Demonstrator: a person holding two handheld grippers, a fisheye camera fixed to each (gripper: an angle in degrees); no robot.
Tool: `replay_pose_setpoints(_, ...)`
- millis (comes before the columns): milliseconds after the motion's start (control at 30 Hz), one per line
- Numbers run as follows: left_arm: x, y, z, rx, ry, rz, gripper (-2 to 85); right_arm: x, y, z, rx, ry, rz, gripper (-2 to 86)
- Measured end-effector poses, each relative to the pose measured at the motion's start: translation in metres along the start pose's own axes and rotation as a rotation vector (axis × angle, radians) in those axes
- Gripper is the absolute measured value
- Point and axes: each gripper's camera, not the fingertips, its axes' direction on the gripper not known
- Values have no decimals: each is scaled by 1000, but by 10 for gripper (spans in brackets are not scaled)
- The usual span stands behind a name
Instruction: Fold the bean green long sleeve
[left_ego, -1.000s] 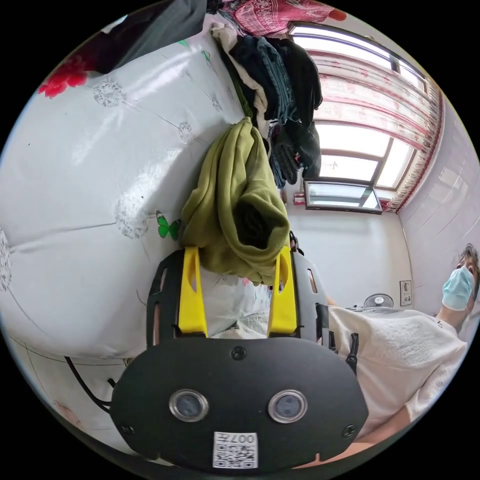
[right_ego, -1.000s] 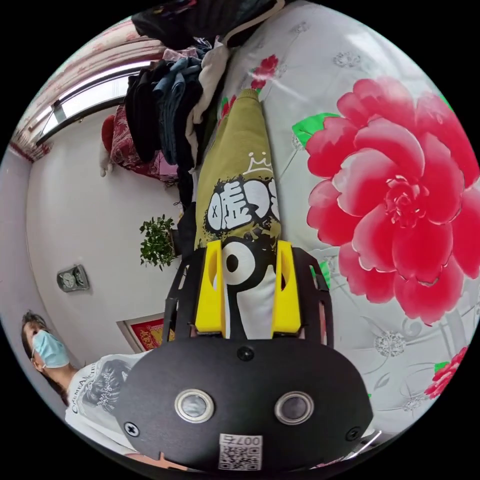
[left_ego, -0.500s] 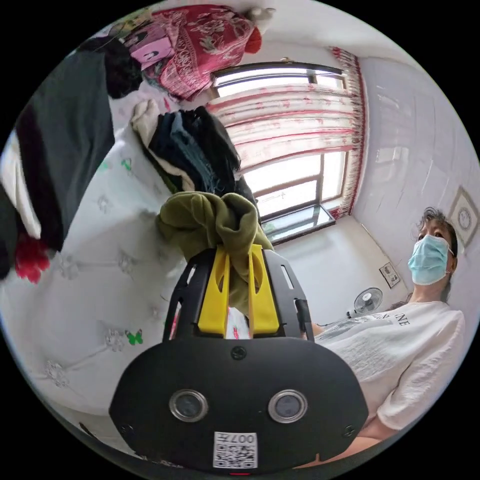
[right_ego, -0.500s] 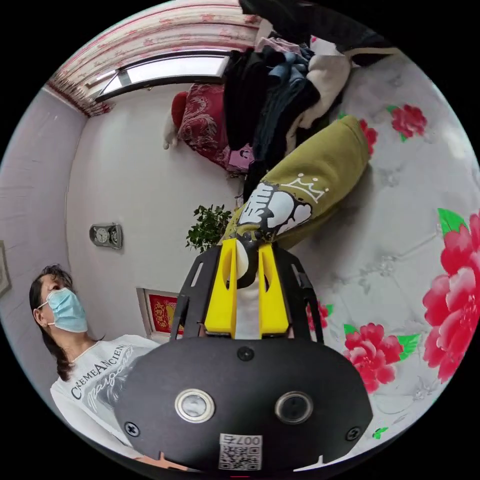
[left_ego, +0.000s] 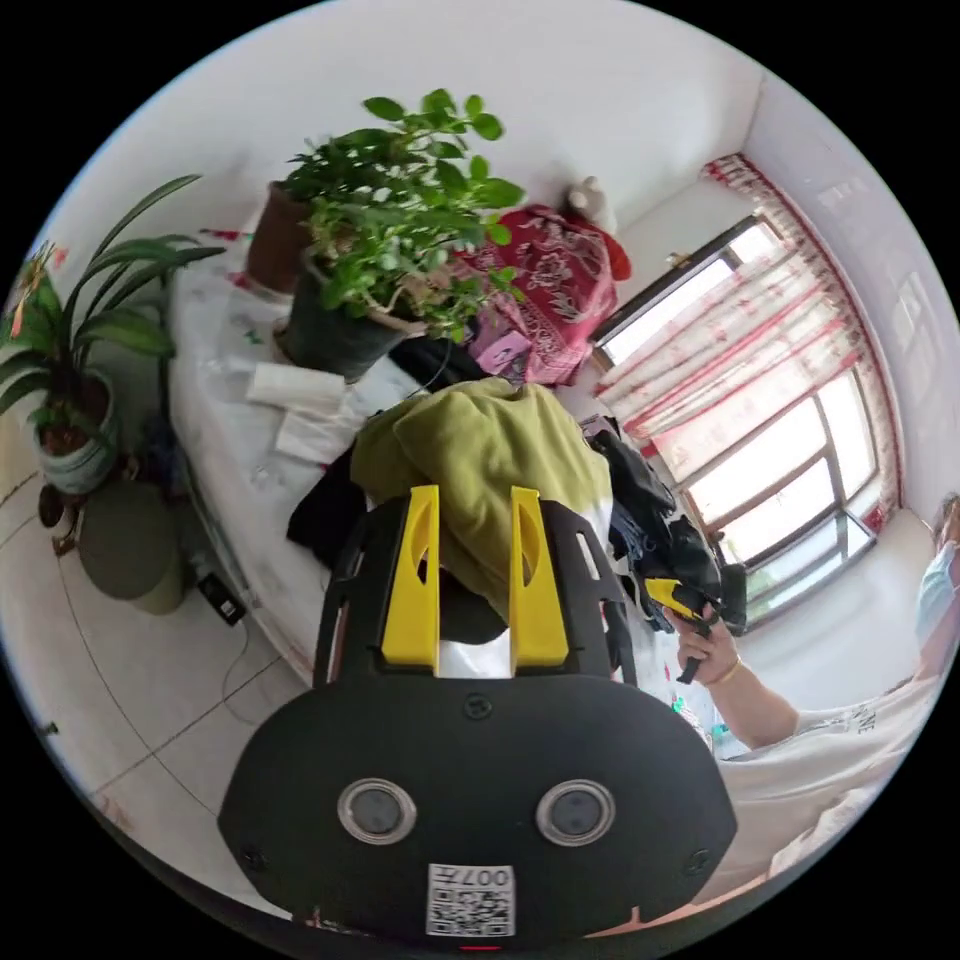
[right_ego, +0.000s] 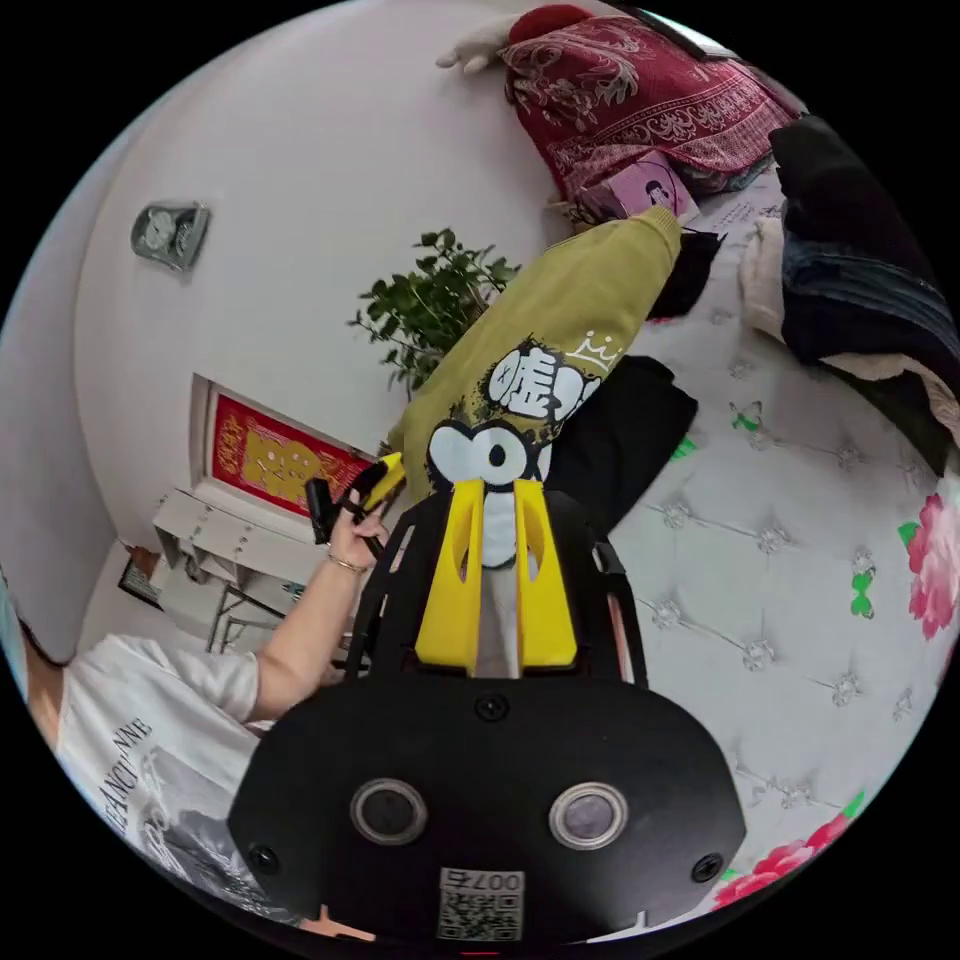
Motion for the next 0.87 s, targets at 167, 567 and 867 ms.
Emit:
replay_pose_setpoints(167,38,108,16,-59,-296,68,65,24,110,16,-249,396,-5,27)
replay_pose_setpoints(567,293,240,231,-433,-134,710,48,16,328,19,-406,987,190,2)
replay_pose_setpoints(867,427,481,379,-857,-196,1043,-7,-17,353,-24,-134,1001,294,31)
